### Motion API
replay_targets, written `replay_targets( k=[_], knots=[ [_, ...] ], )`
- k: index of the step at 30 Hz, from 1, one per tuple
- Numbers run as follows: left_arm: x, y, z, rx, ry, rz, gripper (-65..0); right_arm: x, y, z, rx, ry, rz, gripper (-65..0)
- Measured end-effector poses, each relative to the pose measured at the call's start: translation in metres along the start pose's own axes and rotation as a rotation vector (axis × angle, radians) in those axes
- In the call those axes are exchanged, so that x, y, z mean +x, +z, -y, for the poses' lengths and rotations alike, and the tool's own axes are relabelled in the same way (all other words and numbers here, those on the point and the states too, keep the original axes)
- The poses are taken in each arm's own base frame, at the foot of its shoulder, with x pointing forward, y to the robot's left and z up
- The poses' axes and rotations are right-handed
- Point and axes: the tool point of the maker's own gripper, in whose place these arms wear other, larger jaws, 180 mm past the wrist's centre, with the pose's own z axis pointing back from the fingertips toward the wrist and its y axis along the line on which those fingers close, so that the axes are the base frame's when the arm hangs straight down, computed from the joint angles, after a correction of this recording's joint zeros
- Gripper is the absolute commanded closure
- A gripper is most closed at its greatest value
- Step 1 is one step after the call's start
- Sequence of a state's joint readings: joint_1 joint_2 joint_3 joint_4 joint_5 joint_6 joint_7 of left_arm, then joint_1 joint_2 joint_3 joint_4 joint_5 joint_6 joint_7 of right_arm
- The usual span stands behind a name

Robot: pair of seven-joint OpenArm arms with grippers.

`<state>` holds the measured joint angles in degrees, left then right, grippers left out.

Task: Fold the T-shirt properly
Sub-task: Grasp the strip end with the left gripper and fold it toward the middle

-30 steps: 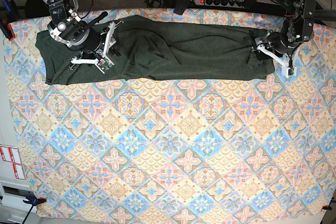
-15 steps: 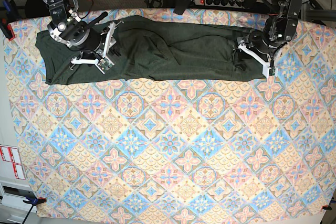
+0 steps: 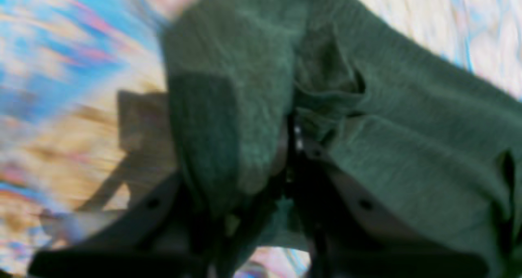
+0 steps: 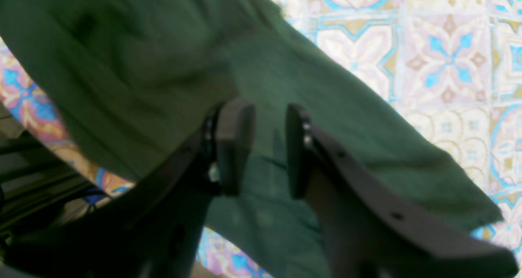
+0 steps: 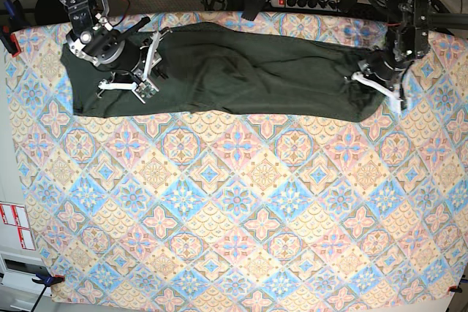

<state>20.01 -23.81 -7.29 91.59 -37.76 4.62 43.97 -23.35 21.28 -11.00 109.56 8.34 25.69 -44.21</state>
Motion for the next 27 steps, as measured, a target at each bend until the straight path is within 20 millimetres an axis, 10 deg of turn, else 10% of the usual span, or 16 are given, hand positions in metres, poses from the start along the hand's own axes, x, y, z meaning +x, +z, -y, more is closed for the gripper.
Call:
replay_targets(
  k=[8, 13, 18, 27],
  knots=[
    [0.029, 0.013, -0.064, 0.212, -0.089, 0.072, 0.0, 0.000, 0.000, 0.000, 0.001, 0.000, 0.001, -17.2],
    [0.039, 0.020, -0.068, 0.244, -0.118, 0.101, 0.0, 0.000, 0.000, 0.000, 0.001, 0.000, 0.001, -17.2],
    [0.052, 0.041, 0.000, 0.114, -0.263, 0.193, 0.0, 0.000, 0.000, -0.001, 0.002, 0.001, 0.000, -17.2],
    [-0.006, 0.043, 0.085, -0.081, -0.269, 0.113, 0.0, -0.001, 0.000, 0.001, -0.002, -0.002, -0.001, -17.2]
  ],
)
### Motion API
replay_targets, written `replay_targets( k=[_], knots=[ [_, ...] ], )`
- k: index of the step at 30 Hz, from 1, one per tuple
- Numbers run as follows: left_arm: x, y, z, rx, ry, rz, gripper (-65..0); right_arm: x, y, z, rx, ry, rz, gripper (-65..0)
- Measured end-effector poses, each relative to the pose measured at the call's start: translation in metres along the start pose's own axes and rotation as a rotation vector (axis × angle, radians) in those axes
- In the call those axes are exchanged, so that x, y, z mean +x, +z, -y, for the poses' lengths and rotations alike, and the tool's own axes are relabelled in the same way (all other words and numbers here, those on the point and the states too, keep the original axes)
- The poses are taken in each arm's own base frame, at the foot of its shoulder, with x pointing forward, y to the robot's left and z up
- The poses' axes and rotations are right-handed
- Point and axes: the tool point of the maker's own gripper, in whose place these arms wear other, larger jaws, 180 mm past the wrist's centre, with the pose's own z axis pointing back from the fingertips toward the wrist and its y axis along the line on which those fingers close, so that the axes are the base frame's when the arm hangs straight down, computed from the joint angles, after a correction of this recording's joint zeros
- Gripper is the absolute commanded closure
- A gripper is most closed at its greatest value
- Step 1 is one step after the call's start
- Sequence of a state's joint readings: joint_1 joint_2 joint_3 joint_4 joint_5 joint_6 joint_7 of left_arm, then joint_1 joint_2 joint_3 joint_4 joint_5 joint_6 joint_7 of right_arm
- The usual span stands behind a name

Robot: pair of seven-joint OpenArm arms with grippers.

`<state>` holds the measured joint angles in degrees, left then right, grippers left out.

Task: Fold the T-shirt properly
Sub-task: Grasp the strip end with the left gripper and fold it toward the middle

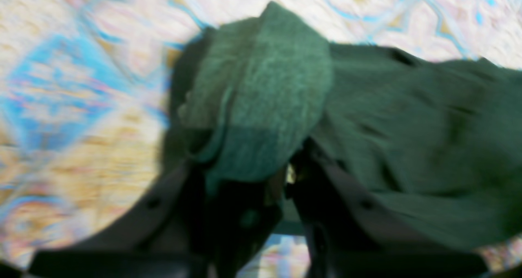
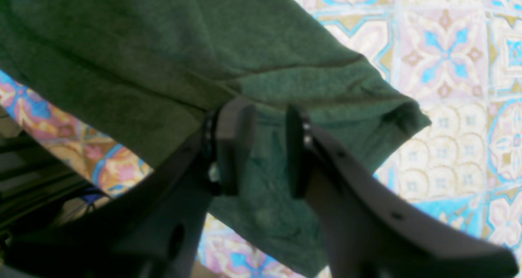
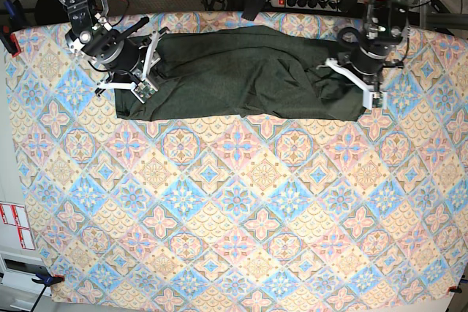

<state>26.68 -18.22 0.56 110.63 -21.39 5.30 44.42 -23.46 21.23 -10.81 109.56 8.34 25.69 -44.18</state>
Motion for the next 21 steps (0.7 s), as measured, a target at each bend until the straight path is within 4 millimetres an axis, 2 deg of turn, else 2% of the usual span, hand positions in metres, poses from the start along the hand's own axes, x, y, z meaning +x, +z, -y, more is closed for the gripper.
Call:
replay_targets(
  k=[3, 6, 10, 16, 19, 21],
  knots=[
    [-0.004, -0.003, 0.026, -0.060, 0.017, -0.005, 0.0, 0.001, 0.000, 0.000, 0.001, -0.002, 0.004, -17.2],
    [-0.007, -0.004, 0.040, -0.086, 0.027, -0.010, 0.0, 0.000, 0.000, 0.001, -0.003, 0.002, -0.002, -17.2],
    [0.000, -0.011, 0.060, -0.125, 0.030, 0.005, 0.0, 0.001, 0.000, 0.001, -0.001, 0.001, 0.002, -17.2],
    [-0.022, -0.026, 0.081, -0.174, 0.004, -0.068, 0.0, 0.000, 0.000, 0.001, -0.001, 0.001, 0.001, -17.2],
    [-0.031, -0.027, 0.091, -0.198, -0.012, -0.095, -0.2, 0.001, 0.000, 0.001, -0.002, 0.002, 0.001, -17.2],
    [-0.033, -0.026, 0.098, -0.216, -0.019, -0.100, -4.4, 0.001, 0.000, 0.001, -0.003, 0.002, 0.002, -17.2]
  ],
)
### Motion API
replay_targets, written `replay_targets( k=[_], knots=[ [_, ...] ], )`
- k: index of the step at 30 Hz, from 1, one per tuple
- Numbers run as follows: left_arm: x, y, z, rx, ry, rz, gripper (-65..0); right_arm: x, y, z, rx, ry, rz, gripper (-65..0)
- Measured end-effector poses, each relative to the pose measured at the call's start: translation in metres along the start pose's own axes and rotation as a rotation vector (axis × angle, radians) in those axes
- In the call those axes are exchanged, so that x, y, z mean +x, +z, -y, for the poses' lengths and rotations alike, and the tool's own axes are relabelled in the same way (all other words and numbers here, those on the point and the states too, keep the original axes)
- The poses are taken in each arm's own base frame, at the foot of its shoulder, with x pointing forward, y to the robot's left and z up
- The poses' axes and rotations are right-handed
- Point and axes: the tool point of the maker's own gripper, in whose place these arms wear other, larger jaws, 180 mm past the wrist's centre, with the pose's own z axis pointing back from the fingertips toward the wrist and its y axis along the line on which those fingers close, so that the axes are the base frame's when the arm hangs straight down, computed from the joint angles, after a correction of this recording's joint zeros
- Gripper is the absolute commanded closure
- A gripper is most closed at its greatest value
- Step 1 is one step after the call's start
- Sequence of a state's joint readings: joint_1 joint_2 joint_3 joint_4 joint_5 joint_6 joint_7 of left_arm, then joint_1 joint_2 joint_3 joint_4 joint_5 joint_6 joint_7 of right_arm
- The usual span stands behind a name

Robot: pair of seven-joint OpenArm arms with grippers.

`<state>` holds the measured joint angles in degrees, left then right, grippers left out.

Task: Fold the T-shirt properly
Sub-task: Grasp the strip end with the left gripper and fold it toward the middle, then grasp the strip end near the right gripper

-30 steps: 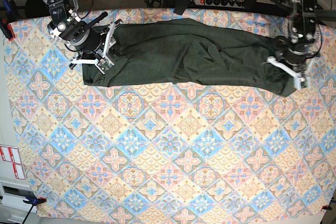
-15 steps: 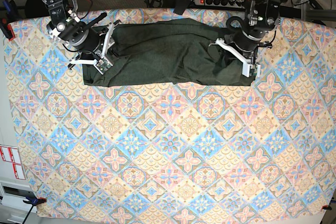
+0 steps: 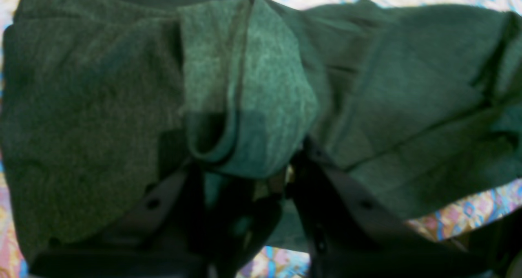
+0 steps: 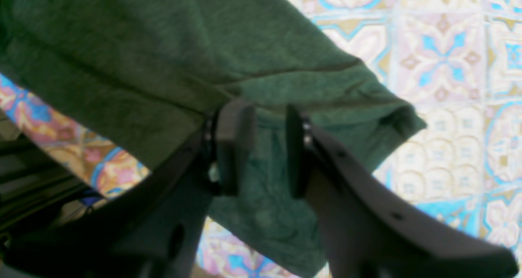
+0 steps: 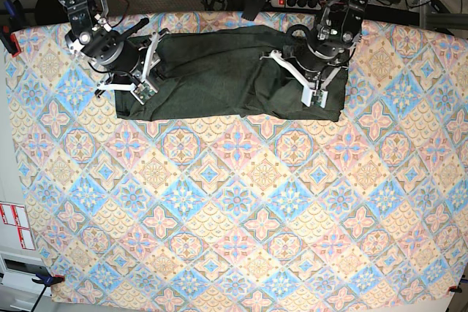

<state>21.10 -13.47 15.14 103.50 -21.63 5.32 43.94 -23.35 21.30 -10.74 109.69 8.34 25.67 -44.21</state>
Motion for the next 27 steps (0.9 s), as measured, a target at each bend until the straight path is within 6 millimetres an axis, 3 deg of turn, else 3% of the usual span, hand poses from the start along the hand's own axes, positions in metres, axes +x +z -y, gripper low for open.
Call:
replay_targets(
  k=[7, 11, 17, 24, 27],
  knots=[
    [0.003, 0.004, 0.004, -0.006, -0.009, 0.009, -28.4, 0.001, 0.000, 0.000, 0.000, 0.001, 0.003, -17.2],
    [0.018, 0.014, 0.003, -0.015, -0.051, 0.051, -36.7, 0.001, 0.000, 0.000, 0.000, 0.002, 0.002, -17.2],
    [0.042, 0.036, -0.002, -0.014, -0.073, 0.135, -38.0, 0.001, 0.000, 0.000, 0.000, 0.002, 0.001, -17.5],
    [0.052, 0.045, -0.051, 0.118, -0.026, 0.161, -37.6, -0.005, 0.010, 0.034, -0.092, -0.034, -0.005, -18.3],
    [0.054, 0.053, -0.073, 0.176, -0.003, 0.173, -37.6, -0.007, 0.015, 0.048, -0.129, -0.046, -0.013, -22.6]
  ],
)
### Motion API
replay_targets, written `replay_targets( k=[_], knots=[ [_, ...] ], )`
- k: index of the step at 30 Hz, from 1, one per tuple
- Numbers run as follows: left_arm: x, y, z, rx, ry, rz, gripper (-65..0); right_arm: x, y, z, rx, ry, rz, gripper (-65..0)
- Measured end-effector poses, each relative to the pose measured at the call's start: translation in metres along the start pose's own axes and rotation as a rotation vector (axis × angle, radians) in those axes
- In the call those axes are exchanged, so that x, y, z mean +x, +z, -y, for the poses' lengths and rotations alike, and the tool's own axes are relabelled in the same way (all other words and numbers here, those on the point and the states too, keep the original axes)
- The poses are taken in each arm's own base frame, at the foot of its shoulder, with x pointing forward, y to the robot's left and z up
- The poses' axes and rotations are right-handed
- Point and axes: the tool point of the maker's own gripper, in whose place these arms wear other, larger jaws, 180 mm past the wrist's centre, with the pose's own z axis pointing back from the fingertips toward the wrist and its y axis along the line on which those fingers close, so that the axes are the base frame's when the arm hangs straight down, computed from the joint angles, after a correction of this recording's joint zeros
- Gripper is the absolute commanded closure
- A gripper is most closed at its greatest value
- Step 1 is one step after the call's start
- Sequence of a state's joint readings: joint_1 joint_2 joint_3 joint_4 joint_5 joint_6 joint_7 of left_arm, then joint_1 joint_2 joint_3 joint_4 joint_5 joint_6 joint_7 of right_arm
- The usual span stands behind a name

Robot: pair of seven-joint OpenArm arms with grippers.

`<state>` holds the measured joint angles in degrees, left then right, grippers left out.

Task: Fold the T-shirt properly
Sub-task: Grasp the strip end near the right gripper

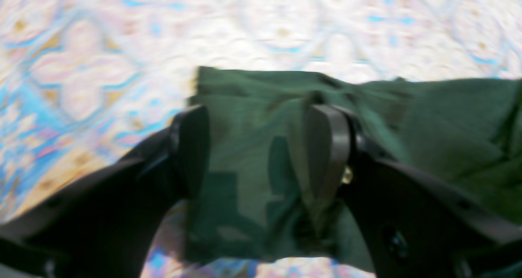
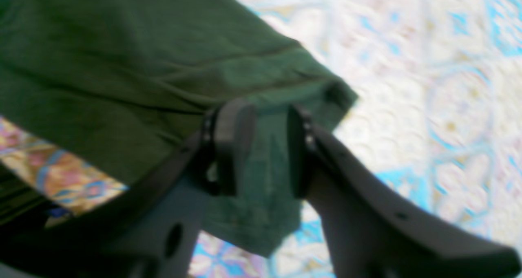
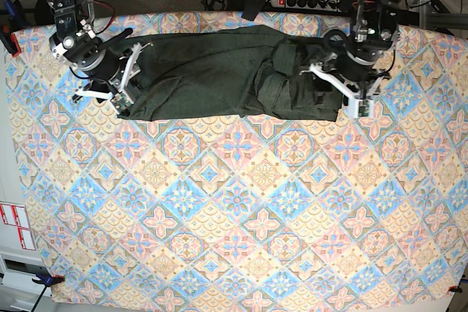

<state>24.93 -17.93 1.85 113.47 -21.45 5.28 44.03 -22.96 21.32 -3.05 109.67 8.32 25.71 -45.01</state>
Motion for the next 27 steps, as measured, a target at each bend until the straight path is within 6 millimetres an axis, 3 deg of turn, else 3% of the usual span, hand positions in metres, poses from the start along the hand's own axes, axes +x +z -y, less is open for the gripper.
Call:
replay_targets(
  k=[4, 7, 14, 18, 23, 27],
  knots=[
    [0.003, 0.005, -0.025, 0.065, 0.027, 0.008, -37.5, 0.011, -0.008, 0.026, -0.045, -0.015, -0.011, -27.4],
    [0.006, 0.006, -0.032, 0.082, 0.026, 0.020, -37.5, 0.005, -0.014, 0.041, -0.071, -0.036, -0.049, -27.7],
    [-0.008, 0.006, -0.033, 0.084, 0.033, -0.020, -37.5, -0.018, -0.033, 0.049, -0.054, -0.096, -0.123, -27.8],
    [-0.006, 0.006, -0.033, 0.083, 0.034, -0.012, -37.5, -0.012, -0.037, 0.040, 0.024, -0.216, -0.066, -27.8],
    [-0.008, 0.006, -0.030, 0.076, 0.037, -0.017, -37.5, -0.009, -0.033, 0.056, -0.001, -0.285, -0.031, -27.6],
    [-0.008, 0.005, -0.028, 0.072, 0.044, -0.015, -37.5, -0.009, -0.040, 0.046, 0.023, -0.323, -0.027, -27.6]
  ],
)
